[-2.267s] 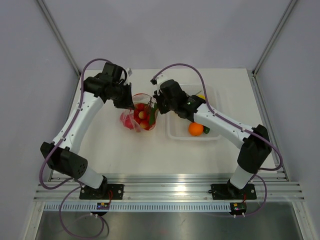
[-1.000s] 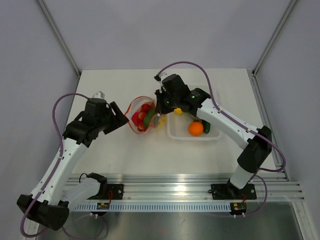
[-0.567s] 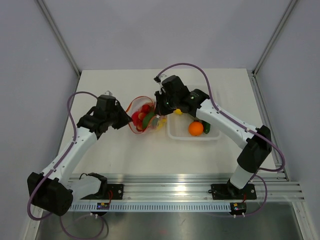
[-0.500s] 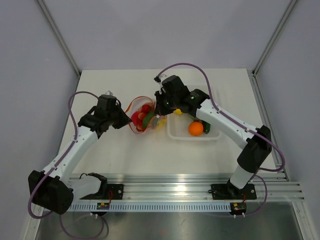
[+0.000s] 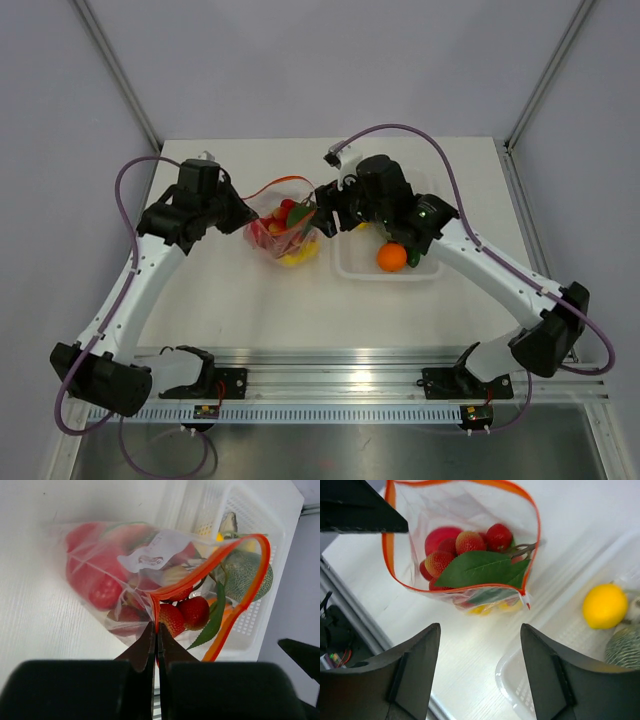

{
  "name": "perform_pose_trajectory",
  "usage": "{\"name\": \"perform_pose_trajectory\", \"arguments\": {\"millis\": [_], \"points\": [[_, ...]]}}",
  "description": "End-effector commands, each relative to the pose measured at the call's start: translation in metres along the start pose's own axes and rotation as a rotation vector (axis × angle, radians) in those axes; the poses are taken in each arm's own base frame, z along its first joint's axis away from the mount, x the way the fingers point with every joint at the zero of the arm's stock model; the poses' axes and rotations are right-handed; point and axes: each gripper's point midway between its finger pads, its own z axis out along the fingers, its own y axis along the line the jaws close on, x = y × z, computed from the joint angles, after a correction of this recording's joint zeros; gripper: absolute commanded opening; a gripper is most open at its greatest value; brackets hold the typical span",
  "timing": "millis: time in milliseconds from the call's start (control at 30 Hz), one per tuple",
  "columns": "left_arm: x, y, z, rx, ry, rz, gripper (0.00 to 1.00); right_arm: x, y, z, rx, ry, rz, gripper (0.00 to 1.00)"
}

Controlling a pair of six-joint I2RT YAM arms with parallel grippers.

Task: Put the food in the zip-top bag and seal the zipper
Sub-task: Adjust the zipper food storage bag at the center of the board.

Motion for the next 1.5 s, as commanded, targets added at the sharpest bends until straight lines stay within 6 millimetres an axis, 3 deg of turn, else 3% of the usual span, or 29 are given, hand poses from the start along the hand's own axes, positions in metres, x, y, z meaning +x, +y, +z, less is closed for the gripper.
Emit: {"name": "perform_pose_trajectory", "arguments": {"millis": [0,67,100,167,200,233,300,400,467,533,600,700,833,1067,1200,1467], "points": [[-0.007,-0.007,0.001,0.021,0.013,0.003,0.00,-0.032,-0.015,-0.020,0.058,-0.188,-0.101,0.73],[-0.004,-0.005,0.006,0.019,0.028,0.005,0.00,-0.035,-0.015,-0.033,0.060,-0.247,-0.110,0.74],[-0.004,-0.003,0.007,0.015,0.035,0.005,0.00,-0.028,-0.026,-0.029,0.106,-0.279,-0.102,0.73],[-0.005,-0.004,0.009,0.026,0.036,0.023,0.00,-0.031,-0.036,-0.042,0.136,-0.357,-0.093,0.72],[-0.005,-0.004,0.008,0.037,0.042,0.054,0.00,-0.021,-0.036,-0.035,0.107,-0.394,-0.165,0.77],[-0.005,-0.004,0.009,0.041,0.045,0.067,0.00,-0.023,-0.036,-0.044,0.107,-0.445,-0.189,0.82],[-0.004,-0.004,0.010,0.037,0.066,0.098,0.00,-0.011,-0.041,-0.042,0.120,-0.486,-0.195,0.91],[-0.006,-0.002,0.008,0.022,0.078,0.105,0.00,-0.006,-0.052,-0.042,0.103,-0.455,-0.147,0.96],[-0.008,-0.003,0.008,0.024,0.076,0.103,0.00,0.003,-0.066,-0.028,0.100,-0.391,-0.147,0.90],[-0.009,-0.004,0.007,0.029,0.074,0.104,0.00,0.010,-0.066,-0.015,0.074,-0.392,-0.175,0.85],[-0.010,-0.005,0.007,0.033,0.073,0.106,0.00,0.012,-0.064,-0.010,0.048,-0.441,-0.211,0.84],[-0.009,-0.005,0.008,0.034,0.080,0.105,0.00,0.020,-0.050,0.004,-0.053,-0.426,-0.303,0.74],[-0.012,-0.008,0.008,0.040,0.077,0.106,0.00,0.031,-0.053,0.021,-0.067,-0.400,-0.323,0.73],[-0.011,-0.006,0.011,0.039,0.085,0.105,0.00,0.046,-0.045,0.031,-0.133,-0.377,-0.332,0.72],[-0.010,-0.005,0.013,0.041,0.091,0.097,0.00,0.041,-0.044,0.036,-0.139,-0.402,-0.325,0.70],[-0.007,-0.003,0.018,0.039,0.103,0.091,0.00,0.040,-0.039,0.048,-0.183,-0.405,-0.304,0.58]]}}
